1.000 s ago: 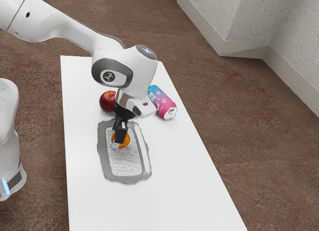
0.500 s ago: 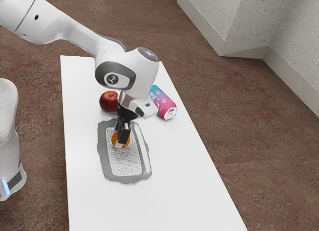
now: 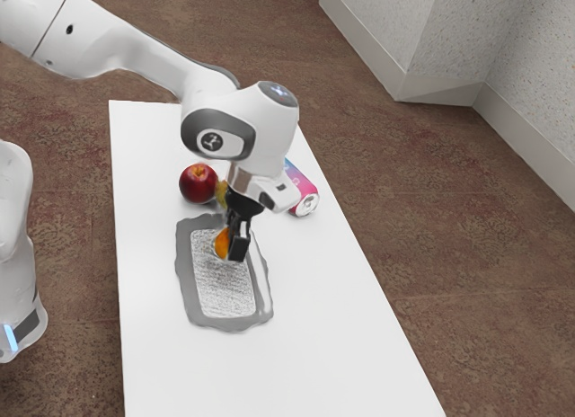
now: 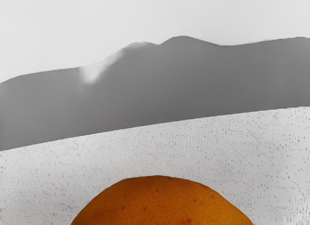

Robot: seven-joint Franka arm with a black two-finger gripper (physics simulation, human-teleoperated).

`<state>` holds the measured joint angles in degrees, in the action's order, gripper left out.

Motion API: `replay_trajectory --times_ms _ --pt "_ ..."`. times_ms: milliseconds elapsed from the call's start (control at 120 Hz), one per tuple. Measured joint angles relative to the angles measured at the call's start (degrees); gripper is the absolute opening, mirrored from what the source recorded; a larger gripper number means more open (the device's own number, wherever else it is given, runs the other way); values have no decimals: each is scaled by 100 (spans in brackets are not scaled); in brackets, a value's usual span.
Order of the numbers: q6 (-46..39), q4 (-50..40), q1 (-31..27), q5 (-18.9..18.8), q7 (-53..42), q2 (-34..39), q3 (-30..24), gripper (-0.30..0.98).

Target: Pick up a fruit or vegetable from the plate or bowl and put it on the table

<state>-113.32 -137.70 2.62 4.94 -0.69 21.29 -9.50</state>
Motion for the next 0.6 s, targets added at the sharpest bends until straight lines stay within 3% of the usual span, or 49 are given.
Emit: replay_trajectory --times_ms 242,417,508,600 --pt "175 1841 12 -251 138 -1445 -400 27" --pt "214 2519 52 -402 206 -2188 -517 26" --pt "225 2572 71 -397 220 -2264 -522 46" --pt "234 2578 73 -384 224 -2264 -527 57"
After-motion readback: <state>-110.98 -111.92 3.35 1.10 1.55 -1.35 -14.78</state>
